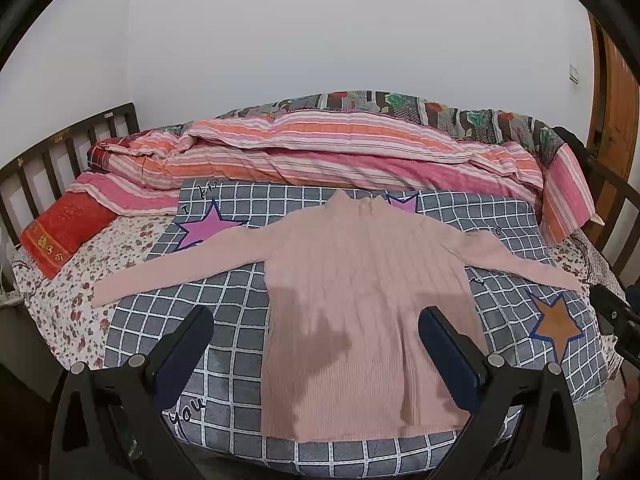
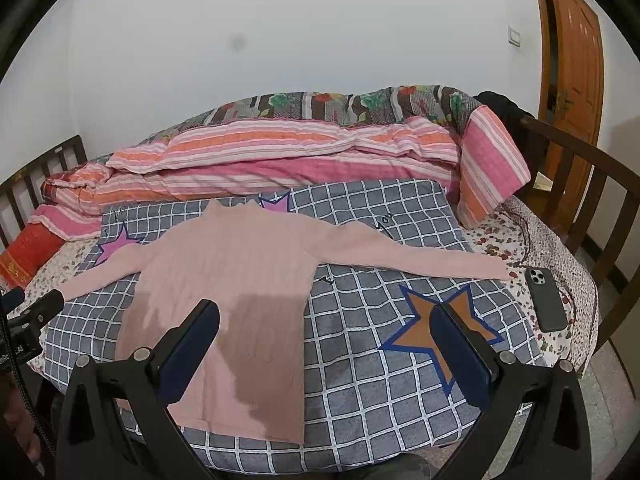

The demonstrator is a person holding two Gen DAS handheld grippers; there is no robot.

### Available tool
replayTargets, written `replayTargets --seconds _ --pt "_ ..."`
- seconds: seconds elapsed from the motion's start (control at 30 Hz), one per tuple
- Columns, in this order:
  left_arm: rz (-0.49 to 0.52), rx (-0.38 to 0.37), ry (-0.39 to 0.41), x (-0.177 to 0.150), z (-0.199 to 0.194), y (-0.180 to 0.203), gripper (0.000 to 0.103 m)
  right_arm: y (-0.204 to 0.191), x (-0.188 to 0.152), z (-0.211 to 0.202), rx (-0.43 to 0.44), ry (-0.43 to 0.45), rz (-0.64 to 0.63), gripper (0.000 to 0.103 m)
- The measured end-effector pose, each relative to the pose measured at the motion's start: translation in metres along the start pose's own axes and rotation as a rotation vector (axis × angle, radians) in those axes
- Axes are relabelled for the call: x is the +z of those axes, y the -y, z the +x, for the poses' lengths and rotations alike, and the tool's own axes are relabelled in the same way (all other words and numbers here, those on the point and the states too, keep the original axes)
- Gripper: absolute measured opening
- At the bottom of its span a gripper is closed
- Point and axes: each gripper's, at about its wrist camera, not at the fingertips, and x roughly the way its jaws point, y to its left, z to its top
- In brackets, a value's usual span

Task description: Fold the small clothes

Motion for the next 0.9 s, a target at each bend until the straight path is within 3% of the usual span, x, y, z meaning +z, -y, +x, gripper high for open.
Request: replayTargets --seconds 0.9 --pt "-0.005 0.002 -0.001 0.0012 0.0010 -0.0008 0.103 -0.0013 0.0000 -0.0026 0.004 0.010 -0.005 0.103"
